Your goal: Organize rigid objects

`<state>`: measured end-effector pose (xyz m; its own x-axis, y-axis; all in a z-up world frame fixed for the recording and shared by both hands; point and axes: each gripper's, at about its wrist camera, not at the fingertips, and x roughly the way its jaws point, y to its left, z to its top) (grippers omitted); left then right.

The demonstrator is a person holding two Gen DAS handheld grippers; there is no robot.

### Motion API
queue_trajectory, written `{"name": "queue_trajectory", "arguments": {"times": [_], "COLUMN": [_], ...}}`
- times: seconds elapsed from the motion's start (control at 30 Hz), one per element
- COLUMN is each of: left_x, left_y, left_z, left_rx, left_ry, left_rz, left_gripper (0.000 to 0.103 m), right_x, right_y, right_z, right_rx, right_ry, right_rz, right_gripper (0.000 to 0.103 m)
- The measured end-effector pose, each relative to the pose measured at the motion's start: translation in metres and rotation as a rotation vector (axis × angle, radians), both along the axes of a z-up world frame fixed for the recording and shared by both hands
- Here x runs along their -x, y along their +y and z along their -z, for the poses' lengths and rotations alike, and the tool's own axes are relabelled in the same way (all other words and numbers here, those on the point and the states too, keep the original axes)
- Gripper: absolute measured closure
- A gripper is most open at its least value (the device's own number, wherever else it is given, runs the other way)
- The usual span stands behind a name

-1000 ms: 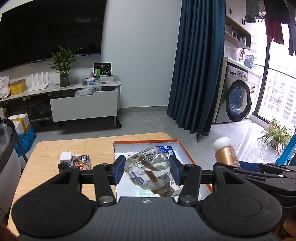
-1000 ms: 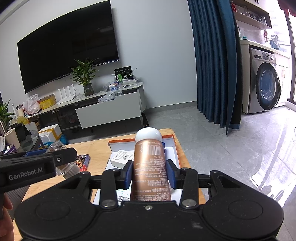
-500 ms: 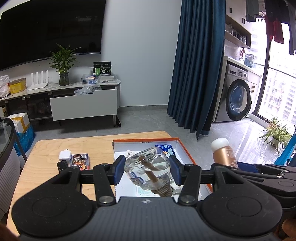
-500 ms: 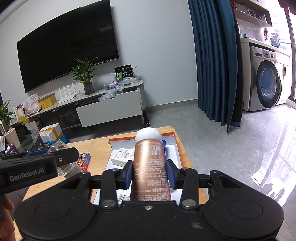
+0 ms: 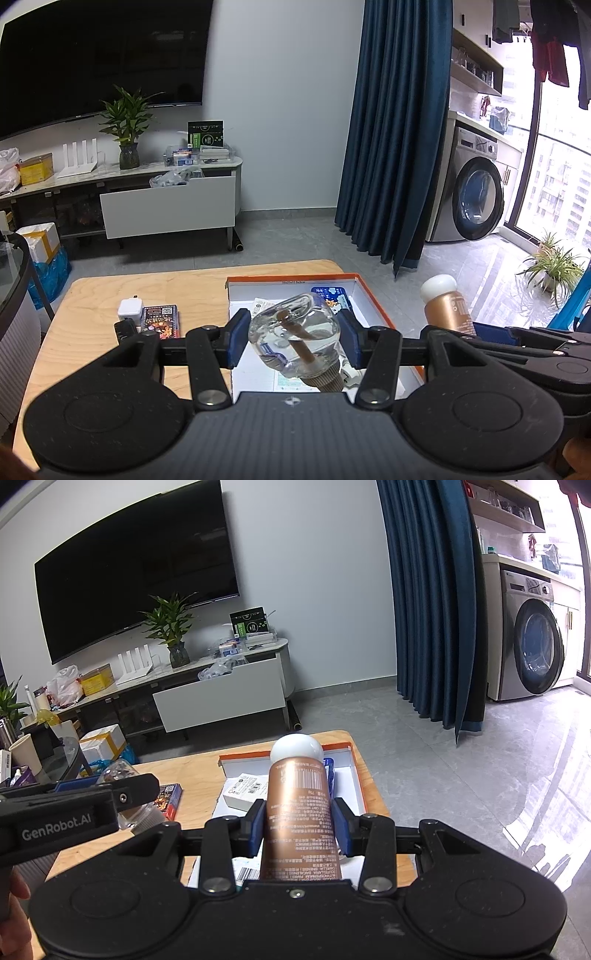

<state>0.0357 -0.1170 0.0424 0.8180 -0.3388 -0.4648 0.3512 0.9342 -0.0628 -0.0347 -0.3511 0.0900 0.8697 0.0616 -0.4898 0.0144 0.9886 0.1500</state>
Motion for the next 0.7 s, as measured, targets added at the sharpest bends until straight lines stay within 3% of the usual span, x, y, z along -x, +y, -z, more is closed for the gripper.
{"name": "queue_trajectory", "arguments": {"times": [0.7], "left_x": [-0.0061], "left_y": [-0.0003], "left_z": [0.0063], "left_rx": [0.001], "left_ry": [0.012], "left_rz": [-0.008], "left_gripper": [0.051], "right_x": [-0.0034], "right_y": [-0.0008], "right_z": [0.0067], "right_rx": [0.001], "right_ry": [0.007], "right_rz": [-0.003], "right_gripper": [0.056]}}
